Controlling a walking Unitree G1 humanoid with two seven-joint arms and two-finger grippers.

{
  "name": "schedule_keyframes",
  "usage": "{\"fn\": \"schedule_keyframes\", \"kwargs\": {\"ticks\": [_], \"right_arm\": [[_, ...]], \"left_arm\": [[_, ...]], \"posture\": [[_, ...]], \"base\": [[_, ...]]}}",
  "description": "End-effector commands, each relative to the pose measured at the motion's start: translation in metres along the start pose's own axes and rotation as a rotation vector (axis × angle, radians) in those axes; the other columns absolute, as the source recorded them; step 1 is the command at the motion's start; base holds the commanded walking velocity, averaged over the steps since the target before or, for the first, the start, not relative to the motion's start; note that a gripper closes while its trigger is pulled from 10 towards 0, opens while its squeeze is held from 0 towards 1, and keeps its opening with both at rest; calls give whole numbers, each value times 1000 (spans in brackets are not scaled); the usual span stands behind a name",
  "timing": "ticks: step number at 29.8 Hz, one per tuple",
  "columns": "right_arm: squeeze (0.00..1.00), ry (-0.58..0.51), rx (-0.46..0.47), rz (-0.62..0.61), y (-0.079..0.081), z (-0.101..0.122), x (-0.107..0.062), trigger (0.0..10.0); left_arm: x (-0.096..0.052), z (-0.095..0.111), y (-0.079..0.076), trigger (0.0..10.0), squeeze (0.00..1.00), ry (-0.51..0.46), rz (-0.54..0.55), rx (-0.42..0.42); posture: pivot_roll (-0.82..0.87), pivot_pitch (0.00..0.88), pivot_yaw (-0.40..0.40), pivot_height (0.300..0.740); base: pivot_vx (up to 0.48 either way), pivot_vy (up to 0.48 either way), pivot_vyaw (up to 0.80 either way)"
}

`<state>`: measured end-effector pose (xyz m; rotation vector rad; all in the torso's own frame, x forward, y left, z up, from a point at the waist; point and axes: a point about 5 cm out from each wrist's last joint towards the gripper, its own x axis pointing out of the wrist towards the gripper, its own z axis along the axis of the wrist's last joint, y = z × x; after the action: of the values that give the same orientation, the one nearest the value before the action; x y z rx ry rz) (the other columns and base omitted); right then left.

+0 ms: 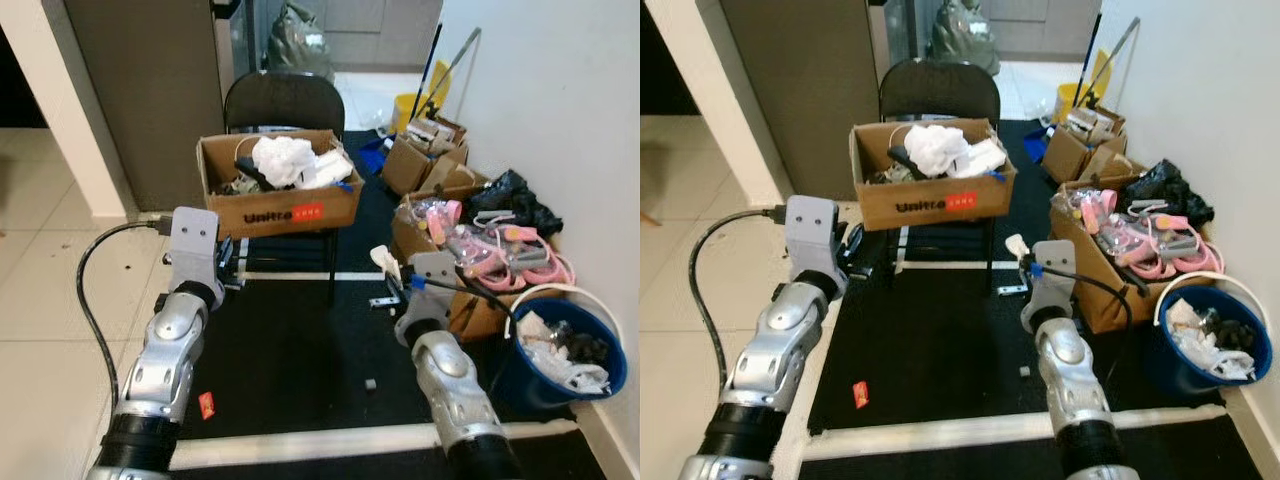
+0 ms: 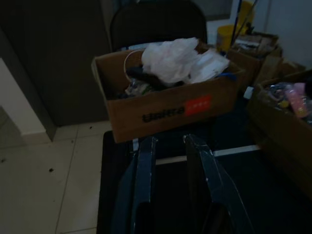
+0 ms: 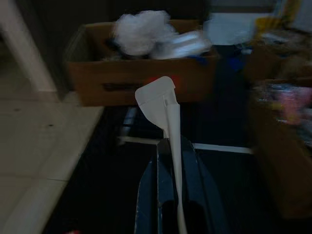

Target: Picking trash to rubbish bin

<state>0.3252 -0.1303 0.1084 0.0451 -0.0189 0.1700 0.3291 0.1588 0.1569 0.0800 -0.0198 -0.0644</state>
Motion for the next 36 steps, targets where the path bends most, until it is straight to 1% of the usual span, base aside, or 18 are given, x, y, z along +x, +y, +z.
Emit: {"fn": "schedule_keyframes", "kwargs": {"ticks": [1,7,8,11,17,27,36], "right_arm": [[0,10,-1,-20,-6,-1,0,10000],[0,15,-5,-26,-7,-1,1,10000],[0,30,14,-39,-8,-3,1,10000],[0,36,28,-30,-6,-5,1,10000],[0,30,18,-3,-4,-4,0,10000],[0,28,16,-14,-8,-3,0,10000],[0,17,22,-17,-8,-2,2,10000]], "left_arm": [[-1,-3,-1,10000,0,17,-5,5],[-1,-2,-1,10000,0,14,1,-4],[-1,-2,-1,10000,0,17,2,-2],[-3,-2,-1,10000,0,15,1,-1],[-3,-2,-1,10000,0,17,0,-1],[-4,-5,-3,10000,0,23,0,0],[-3,-3,-4,10000,0,16,-11,3]], "posture": [[-60,109,-8,740],[-60,123,-9,740],[-53,120,-14,740],[-57,122,-10,740],[-60,123,-18,740],[-59,116,-28,740],[-53,103,-29,740]], "base": [[364,0,0],[364,0,0],[364,0,0],[361,0,-425],[364,0,0],[362,0,0],[364,0,0]]}}
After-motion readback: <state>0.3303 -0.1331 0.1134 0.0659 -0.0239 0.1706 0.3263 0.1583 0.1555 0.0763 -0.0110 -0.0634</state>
